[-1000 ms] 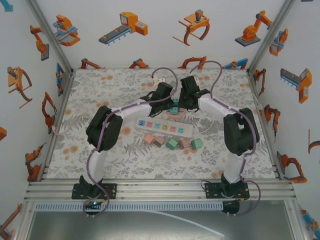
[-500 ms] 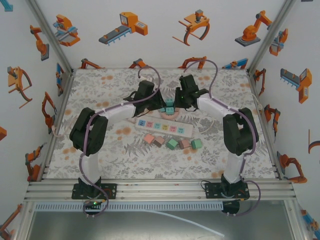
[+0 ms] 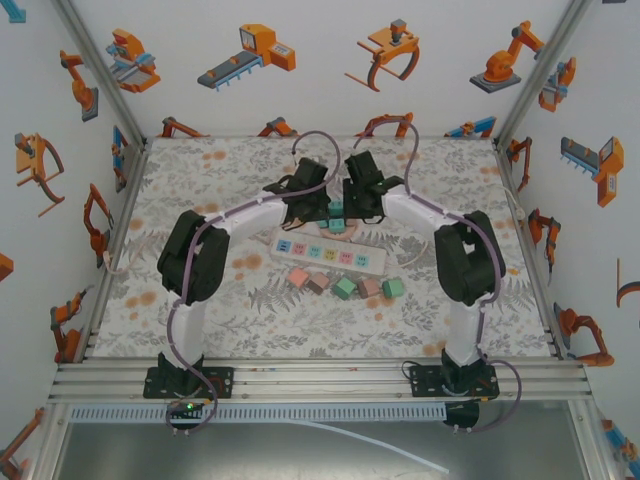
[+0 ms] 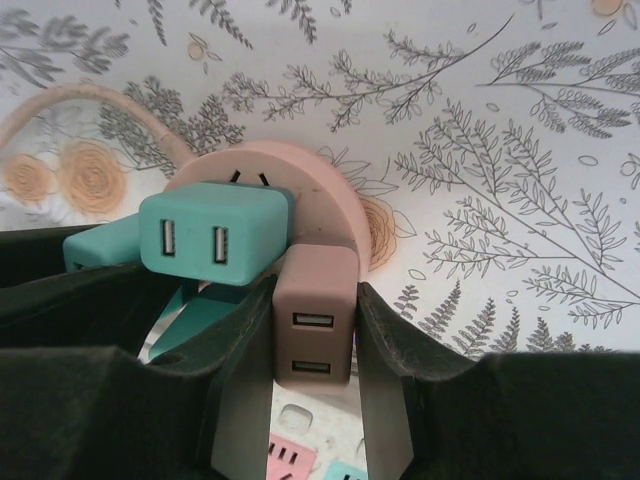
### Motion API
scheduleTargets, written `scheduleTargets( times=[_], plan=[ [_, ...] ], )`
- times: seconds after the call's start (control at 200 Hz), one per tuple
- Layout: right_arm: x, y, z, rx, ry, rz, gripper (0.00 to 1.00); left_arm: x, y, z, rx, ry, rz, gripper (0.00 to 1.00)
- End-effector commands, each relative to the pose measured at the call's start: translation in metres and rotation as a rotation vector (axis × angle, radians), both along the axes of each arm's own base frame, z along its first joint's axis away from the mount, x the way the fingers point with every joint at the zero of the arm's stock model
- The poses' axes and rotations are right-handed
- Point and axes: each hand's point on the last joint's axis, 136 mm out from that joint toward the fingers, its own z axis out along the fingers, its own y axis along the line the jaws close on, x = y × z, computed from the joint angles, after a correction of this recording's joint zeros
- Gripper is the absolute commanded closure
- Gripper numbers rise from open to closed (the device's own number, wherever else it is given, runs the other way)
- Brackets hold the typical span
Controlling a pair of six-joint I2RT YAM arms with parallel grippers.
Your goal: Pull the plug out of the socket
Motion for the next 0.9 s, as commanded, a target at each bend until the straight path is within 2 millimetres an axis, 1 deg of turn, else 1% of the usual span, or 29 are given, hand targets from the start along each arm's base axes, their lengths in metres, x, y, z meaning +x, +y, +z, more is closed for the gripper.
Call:
scheduleTargets(
  times=[0.0,0.05,0.12,0.325,0.396,0.481,0.576,0.686,0.761,0.781,0.836,0.896],
  plan=[
    [0.004,0.010,-0.002,-0.083,-0.045,0.019,1.00,-0.009,0.006,-0.017,0.035,0.089,0.016,0.93],
    [0.002,0.011,-0.011,-0.109,-0.033,0.023,1.00,-0.008,0.001,-0.011,0.008,0.091,0.013,0.96],
    [0.000,0.011,-0.022,-0.131,-0.019,0.018,1.00,-0.005,-0.005,0.003,-0.035,0.090,0.013,1.00],
    [-0.008,0.010,-0.056,-0.166,0.055,0.017,1.00,0.002,-0.024,0.044,-0.263,0.119,0.023,1.00],
    [-0.011,0.009,-0.066,-0.167,0.078,0.012,1.00,0.003,-0.028,0.058,-0.303,0.112,0.014,1.00],
    [-0.015,0.009,-0.076,-0.163,0.100,0.010,1.00,0.005,-0.028,0.073,-0.312,0.088,0.007,1.00],
    [-0.018,0.011,-0.082,-0.170,0.110,0.019,1.00,0.009,-0.026,0.078,-0.310,0.083,0.011,1.00],
    [-0.021,0.015,-0.086,-0.185,0.115,0.029,1.00,0.012,-0.030,0.085,-0.304,0.068,-0.008,1.00],
    [-0.023,0.018,-0.090,-0.192,0.121,0.036,1.00,0.015,-0.031,0.087,-0.233,0.020,-0.026,1.00],
    [-0.024,0.019,-0.091,-0.191,0.123,0.037,1.00,0.016,-0.029,0.086,-0.189,-0.005,-0.029,1.00],
    [-0.025,0.021,-0.092,-0.181,0.126,0.036,1.00,0.021,-0.023,0.072,-0.045,-0.065,-0.028,1.00],
    [-0.025,0.021,-0.091,-0.177,0.128,0.031,1.00,0.022,-0.018,0.050,0.042,-0.055,-0.024,1.00]
  ],
)
